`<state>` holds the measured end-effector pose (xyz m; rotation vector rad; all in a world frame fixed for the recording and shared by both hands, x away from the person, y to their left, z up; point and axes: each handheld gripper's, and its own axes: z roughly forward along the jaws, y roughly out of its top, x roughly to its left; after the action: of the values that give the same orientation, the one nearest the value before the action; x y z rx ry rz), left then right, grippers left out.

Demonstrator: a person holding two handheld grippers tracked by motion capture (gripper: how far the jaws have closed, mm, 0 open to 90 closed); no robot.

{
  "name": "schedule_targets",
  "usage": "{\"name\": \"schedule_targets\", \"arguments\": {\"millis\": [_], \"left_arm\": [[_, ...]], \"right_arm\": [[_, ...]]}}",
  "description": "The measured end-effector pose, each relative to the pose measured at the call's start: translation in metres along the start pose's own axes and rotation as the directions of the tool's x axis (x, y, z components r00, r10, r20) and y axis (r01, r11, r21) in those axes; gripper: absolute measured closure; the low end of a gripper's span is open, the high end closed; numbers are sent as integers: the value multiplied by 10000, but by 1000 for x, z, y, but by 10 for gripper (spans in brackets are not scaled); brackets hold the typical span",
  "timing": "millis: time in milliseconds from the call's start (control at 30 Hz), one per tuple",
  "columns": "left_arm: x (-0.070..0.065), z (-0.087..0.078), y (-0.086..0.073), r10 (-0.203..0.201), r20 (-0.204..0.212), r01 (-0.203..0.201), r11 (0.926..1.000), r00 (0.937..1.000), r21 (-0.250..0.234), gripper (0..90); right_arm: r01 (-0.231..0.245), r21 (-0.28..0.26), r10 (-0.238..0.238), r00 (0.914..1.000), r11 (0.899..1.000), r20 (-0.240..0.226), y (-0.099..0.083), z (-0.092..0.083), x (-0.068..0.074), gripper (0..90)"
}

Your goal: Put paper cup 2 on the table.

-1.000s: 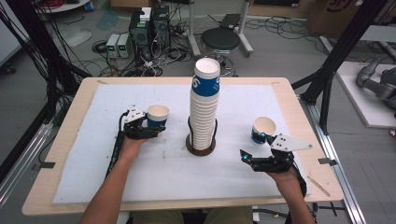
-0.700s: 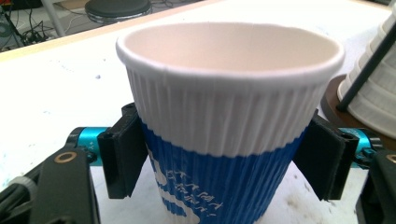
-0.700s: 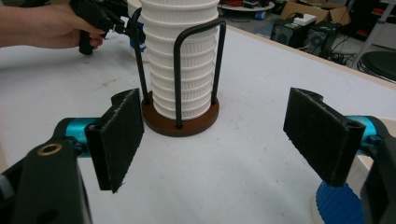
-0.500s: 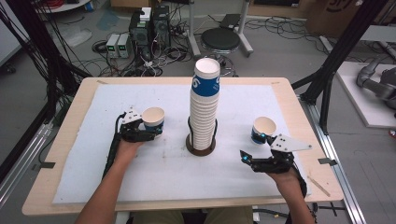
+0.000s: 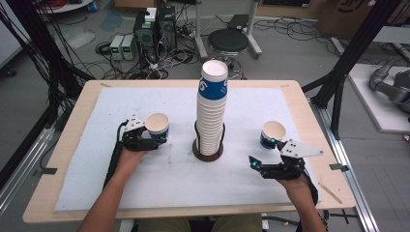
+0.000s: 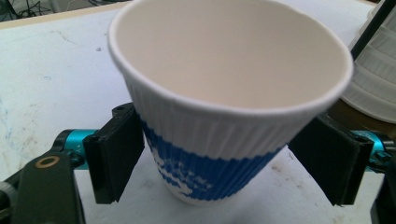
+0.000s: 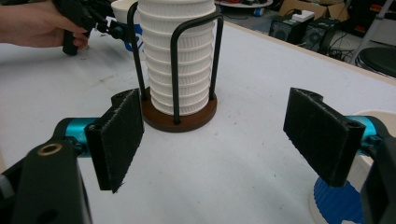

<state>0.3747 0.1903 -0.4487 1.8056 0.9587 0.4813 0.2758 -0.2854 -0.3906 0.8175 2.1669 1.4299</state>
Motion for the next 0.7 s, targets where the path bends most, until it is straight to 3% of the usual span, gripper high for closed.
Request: {"name": "schedule_targets", "arguments": {"millis": [267, 400, 500, 567, 667, 700], "left_arm": [[0, -29, -4, 20, 35, -17, 9982, 10000, -602, 183], [-1, -48, -7, -121, 175, 142, 9926, 9998, -1205, 183], [-1, -64, -10, -382, 454, 461, 9811, 9982, -1880, 183], [-2, -76, -11, -609, 667, 756, 9663, 9959, -2462, 183], [-4, -92, -11, -672, 845, 913, 9413, 9942, -3251, 183], [-5, -97, -11, -661, 843, 910, 9361, 9942, -3398, 182]], "right_arm": [[-40, 16, 40, 10000, 10000, 7, -1, -1, 0, 205], [-14, 20, 14, 10000, 10000, 84, -1, -1, 0, 206], [-11, 61, 10, 9997, 10000, 227, -2, -3, 0, 206], [-19, 1, 19, 9994, 10000, 336, -2, -4, -1, 205], [-7, -67, 10, 9987, 10000, 511, -2, -8, -2, 205], [27, -87, -22, 9982, 10000, 602, -2, -9, -2, 205]]}}
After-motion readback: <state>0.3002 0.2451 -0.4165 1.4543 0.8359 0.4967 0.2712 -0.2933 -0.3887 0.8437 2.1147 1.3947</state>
